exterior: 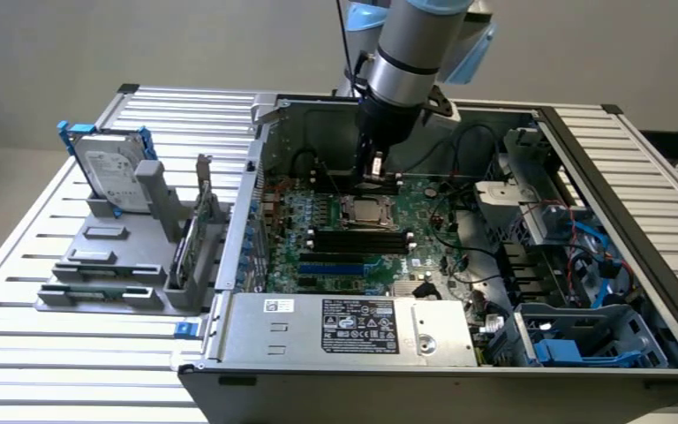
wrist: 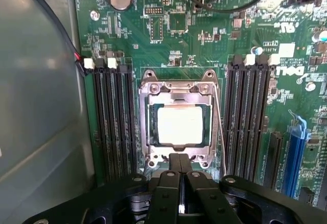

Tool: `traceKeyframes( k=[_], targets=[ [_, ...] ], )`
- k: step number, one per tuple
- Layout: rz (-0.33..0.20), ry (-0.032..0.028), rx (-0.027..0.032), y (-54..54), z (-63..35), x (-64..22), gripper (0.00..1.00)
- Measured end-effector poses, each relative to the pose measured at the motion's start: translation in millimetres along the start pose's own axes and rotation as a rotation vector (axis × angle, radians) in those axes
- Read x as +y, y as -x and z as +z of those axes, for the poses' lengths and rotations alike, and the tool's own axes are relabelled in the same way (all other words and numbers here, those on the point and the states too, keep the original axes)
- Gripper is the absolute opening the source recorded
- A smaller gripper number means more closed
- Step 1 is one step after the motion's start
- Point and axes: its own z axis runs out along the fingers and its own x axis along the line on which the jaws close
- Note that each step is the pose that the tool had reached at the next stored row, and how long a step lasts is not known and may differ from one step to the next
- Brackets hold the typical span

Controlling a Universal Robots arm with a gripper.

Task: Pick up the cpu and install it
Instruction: 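Close the cpu cover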

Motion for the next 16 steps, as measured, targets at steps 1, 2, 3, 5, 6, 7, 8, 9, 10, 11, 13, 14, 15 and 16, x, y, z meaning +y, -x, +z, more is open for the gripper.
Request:
traceKeyframes(
  k=[1,2,3,5,6,7,8,9,10,11,13,14,15,16],
  targets=[
    [0.0,-0.0004,0.0,0.6,2.0,-0.9,0.11],
    [0.001,-0.0007,0.0,1.1,3.9,-1.8,0.11],
    [0.001,-0.0011,0.0001,1.7,5.9,-2.6,0.11],
    [0.002,-0.0023,0.0003,2.7,10.0,-4.6,0.11],
    [0.003,-0.0031,0.0004,3.1,11.8,-5.3,0.11],
    [0.004,-0.0041,0.0005,3.5,13.4,-5.7,0.11],
    [0.004,-0.0052,0.0007,3.7,14.9,-5.8,0.11],
    [0.005,-0.0065,0.0009,3.9,16.4,-5.8,0.11],
    [0.006,-0.0078,0.0009,4.0,17.6,-5.8,0.11],
    [0.007,-0.0095,0.0011,4.0,18.7,-5.7,0.11],
    [0.011,-0.0157,0.0016,4.1,20.3,-5.7,0.11],
    [0.012,-0.0194,0.0017,4.1,21.0,-5.7,0.11],
    [0.014,-0.023,0.0019,4.2,21.8,-5.7,0.11],
    [0.014,-0.0253,0.002,4.2,22.7,-5.5,0.11]
  ],
)
